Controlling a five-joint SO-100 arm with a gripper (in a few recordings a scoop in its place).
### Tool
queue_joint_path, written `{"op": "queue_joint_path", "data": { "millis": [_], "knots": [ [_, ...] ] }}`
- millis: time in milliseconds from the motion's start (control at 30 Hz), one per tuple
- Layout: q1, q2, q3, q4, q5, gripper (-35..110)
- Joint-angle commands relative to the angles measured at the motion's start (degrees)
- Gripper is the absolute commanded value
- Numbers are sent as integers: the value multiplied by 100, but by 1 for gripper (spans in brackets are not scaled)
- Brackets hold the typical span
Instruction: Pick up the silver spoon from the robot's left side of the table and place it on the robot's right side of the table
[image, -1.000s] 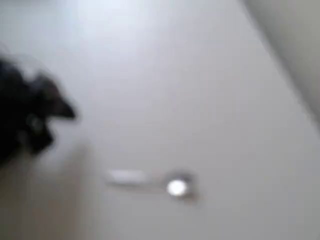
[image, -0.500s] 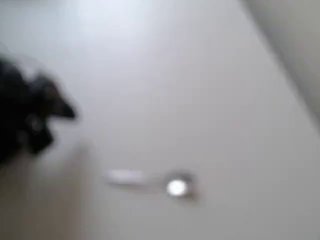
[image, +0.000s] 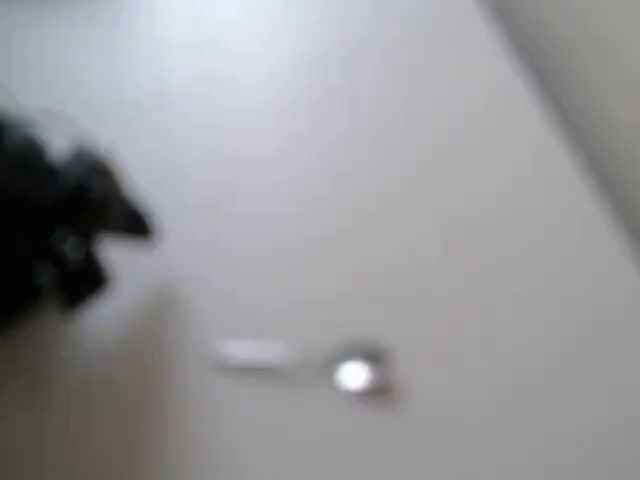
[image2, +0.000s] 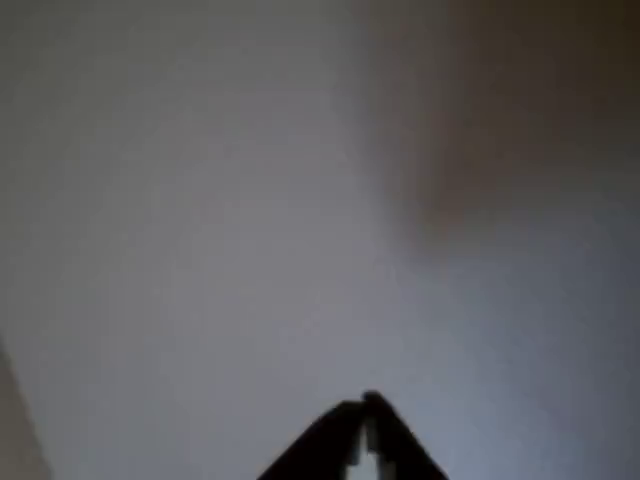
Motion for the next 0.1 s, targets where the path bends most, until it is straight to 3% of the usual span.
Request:
{"op": "queue_joint_path", "data": {
  "millis": [0, 67],
  "knots": [
    [79, 0, 0, 0, 26, -2],
    [79, 0, 0, 0, 26, -2]
  ]
}}
